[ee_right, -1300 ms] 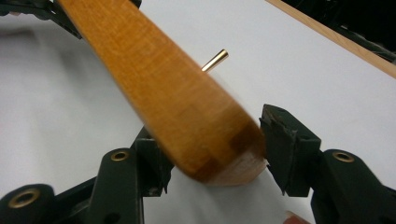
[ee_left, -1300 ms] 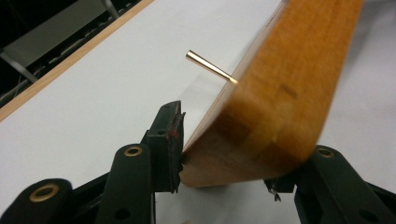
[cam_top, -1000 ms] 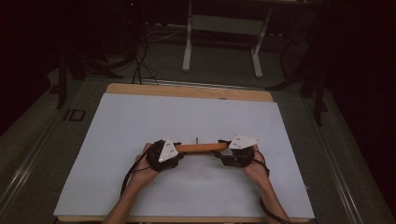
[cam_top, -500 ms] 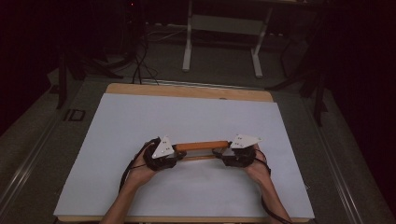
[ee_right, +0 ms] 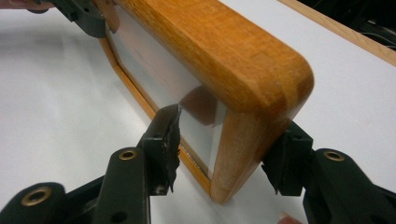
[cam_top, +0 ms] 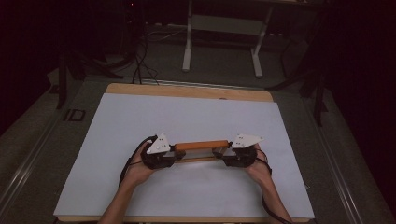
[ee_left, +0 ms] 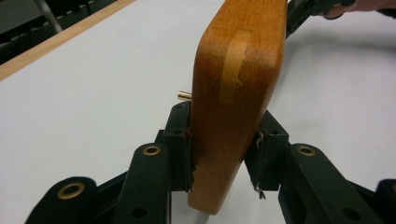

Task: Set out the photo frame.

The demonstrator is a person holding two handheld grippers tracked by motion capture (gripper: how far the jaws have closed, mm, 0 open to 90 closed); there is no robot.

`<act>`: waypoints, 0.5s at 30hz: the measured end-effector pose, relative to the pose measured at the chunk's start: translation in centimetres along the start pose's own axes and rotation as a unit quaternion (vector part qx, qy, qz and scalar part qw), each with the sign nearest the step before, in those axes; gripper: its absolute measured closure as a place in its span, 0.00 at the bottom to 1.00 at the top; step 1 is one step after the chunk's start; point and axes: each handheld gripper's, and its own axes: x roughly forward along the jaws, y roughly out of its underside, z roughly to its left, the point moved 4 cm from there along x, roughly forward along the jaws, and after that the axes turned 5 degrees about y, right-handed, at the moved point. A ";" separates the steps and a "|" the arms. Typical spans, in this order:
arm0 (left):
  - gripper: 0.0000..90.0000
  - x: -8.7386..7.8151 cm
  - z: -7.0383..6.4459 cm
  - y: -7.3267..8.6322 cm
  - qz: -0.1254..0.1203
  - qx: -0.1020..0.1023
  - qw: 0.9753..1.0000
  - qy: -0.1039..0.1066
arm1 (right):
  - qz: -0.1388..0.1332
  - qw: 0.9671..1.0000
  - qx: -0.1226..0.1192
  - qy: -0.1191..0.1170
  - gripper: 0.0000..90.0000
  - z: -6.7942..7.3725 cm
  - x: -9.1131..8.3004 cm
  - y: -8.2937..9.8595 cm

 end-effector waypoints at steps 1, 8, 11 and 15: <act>0.73 -0.1 0.0 0.0 -0.004 -0.005 1.000 0.004 | -0.001 1.000 0.003 -0.003 0.56 0.0 -0.1 -0.1; 0.73 -0.4 0.4 -0.1 -0.021 -0.036 0.999 0.029 | -0.008 1.000 0.016 -0.016 0.57 0.0 -0.4 -0.2; 0.73 -0.4 0.5 0.0 -0.021 -0.046 0.998 0.039 | -0.009 1.000 0.020 -0.020 0.57 0.1 -0.5 -0.2; 0.73 -0.3 0.6 0.1 -0.022 -0.057 0.997 0.048 | -0.008 0.999 0.025 -0.024 0.57 0.1 -0.6 -0.1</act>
